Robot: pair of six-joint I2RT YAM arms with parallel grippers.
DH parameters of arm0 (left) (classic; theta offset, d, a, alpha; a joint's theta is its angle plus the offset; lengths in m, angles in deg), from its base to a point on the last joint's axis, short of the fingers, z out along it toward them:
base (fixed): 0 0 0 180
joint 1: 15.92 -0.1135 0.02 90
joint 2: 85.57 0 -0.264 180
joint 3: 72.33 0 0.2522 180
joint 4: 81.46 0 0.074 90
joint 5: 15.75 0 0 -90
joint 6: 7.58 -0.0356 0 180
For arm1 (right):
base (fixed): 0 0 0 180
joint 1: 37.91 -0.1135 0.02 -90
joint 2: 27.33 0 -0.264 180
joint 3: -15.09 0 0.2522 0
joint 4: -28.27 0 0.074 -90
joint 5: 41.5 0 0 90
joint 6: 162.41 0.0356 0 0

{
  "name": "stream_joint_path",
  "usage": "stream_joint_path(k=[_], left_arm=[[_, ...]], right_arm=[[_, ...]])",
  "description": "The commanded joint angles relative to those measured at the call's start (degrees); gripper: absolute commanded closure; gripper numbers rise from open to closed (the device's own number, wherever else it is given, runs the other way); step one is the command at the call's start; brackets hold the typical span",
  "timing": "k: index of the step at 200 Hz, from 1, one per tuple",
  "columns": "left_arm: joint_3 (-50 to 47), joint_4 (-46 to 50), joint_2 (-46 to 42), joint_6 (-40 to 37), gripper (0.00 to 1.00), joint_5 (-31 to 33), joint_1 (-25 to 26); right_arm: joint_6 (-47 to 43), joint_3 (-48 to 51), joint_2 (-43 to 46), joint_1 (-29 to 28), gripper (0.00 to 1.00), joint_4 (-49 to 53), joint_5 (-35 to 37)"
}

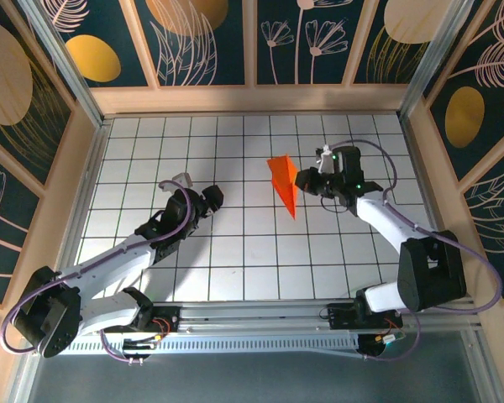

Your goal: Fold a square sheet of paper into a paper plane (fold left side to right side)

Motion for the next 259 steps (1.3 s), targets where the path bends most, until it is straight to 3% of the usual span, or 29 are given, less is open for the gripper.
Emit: stream_joint_path(k=[1, 58, 93, 199, 259], left_arm=[[-0.9, -2.0, -0.8, 1.5, 0.22, -1.6, -0.6], [-1.0, -1.9, -0.6, 2.1, 0.21, -1.8, -0.6], [-1.0, -0.6, -0.7, 2.1, 0.19, -2.0, -0.6], [-1.2, -0.9, 1.8, 3.3, 0.17, -3.7, -0.6], [-1.1, -1.5, 2.8, 3.2, 0.16, -4.2, -0.7]], right_arm=[[7.2, 4.3, -2.1, 0.2, 1.00, -16.7, -13.2], [10.7, 6.9, -12.5, -5.5, 1.00, -27.3, -13.2], [13.3, 8.3, -18.5, -6.1, 1.00, -33.7, -12.8], [5.2, 8.8, -21.7, -4.5, 1.00, -25.3, -5.0], [2.8, 8.2, -20.7, -4.6, 0.85, -21.9, -3.6]])
